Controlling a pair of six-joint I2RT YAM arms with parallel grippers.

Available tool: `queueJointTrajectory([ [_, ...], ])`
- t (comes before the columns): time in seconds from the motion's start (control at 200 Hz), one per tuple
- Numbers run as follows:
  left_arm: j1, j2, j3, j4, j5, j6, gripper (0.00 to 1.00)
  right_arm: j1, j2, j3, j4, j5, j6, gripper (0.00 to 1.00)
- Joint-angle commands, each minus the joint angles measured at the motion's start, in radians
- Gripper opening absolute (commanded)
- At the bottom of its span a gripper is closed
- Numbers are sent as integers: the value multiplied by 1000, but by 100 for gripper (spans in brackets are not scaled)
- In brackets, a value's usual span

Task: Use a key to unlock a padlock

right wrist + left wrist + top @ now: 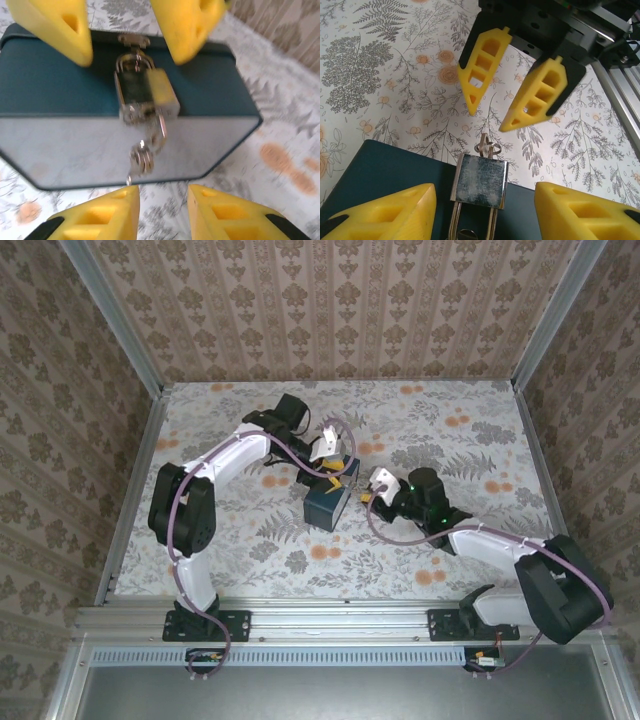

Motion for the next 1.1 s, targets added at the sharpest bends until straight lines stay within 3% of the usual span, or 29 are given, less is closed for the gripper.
queueJointTrajectory([
  [0.0, -4, 14, 32, -23, -5, 35, 56, 50, 11, -9, 178, 174, -149, 33],
  [0.07, -5, 17, 31, -15, -13, 35, 57, 49, -7, -6, 163, 149, -119, 32],
  [0.21, -2, 13, 26, 2, -11, 30, 57, 53, -62, 42, -59, 75, -105, 34],
  [0.375, 16, 11, 32, 9, 17, 15, 57, 105, -117, -36, -5, 231, -224, 34],
  [0.675, 46, 8, 41, 9, 78, 2, 55, 222, -9, -52, 182, 456, -450, 36],
  [1.095, 77, -18, 34, 34, 112, -13, 53, 229, 18, -19, 155, 451, -502, 35],
])
